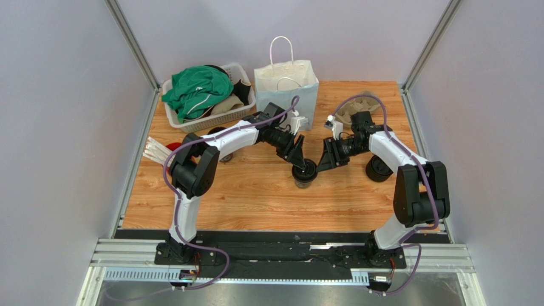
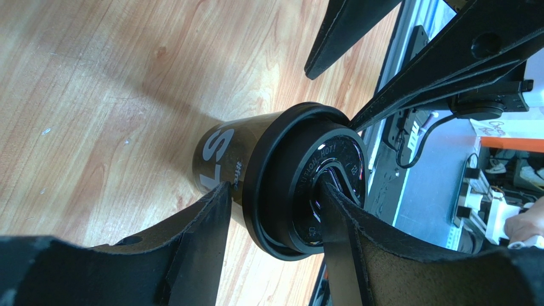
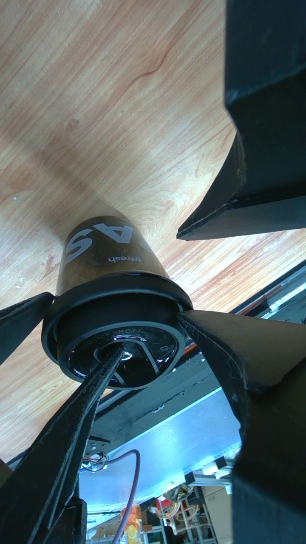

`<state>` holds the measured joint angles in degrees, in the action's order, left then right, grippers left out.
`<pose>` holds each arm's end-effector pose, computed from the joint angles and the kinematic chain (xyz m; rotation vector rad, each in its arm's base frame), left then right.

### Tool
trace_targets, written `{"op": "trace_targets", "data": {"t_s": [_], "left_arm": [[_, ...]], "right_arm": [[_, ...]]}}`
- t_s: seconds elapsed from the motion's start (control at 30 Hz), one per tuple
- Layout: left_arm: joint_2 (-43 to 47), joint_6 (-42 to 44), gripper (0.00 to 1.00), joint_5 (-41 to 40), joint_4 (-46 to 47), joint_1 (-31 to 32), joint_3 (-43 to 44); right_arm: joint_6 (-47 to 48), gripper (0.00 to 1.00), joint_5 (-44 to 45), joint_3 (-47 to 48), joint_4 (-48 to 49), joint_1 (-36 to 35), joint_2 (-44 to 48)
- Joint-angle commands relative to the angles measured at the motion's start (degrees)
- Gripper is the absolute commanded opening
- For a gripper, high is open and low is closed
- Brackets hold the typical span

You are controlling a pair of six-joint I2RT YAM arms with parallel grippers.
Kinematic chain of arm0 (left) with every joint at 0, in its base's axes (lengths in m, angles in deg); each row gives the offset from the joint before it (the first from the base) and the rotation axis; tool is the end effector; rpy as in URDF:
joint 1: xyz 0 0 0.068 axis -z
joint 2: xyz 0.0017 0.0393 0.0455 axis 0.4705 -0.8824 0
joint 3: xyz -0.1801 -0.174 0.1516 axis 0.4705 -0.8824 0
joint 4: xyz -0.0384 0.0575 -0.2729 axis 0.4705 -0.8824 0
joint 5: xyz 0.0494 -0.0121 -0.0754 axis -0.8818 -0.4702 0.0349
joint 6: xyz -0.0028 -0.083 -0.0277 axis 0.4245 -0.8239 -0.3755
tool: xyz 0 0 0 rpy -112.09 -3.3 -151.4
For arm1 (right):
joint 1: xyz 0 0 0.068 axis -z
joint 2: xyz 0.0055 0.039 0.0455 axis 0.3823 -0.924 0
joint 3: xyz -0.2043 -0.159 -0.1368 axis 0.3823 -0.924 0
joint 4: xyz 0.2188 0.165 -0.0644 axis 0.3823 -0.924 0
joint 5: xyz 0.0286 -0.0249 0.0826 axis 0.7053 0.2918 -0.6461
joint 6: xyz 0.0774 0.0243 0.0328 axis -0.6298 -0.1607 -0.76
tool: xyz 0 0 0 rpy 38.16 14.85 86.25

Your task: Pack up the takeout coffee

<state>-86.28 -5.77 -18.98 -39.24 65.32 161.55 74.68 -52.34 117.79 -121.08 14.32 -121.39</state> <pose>0.3528 -0.3419 0.1840 1.0155 2.3960 -1.3845 0.3155 0.1026 0.1944 -0.6557 2.5464 1.1231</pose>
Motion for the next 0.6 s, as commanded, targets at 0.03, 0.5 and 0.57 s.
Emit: {"op": "trace_targets", "data": {"t_s": [0.03,0.5,0.57], "left_arm": [[-0.8,3.3,0.61,-7.0,-1.7,1.1,-2.0],[-0.6,3.5,0.60,-7.6,-1.5,1.7,-2.3],[-0.5,3.6,0.60,-7.6,-1.6,1.6,-2.3]], "right_arm": [[-0.9,0.48,0.4,0.6,2.7,0.2,0.0],[-2.4,0.48,4.5,0.0,4.4,-0.3,-0.2],[-2.7,0.47,5.6,-0.1,5.0,-0.7,0.1]]}}
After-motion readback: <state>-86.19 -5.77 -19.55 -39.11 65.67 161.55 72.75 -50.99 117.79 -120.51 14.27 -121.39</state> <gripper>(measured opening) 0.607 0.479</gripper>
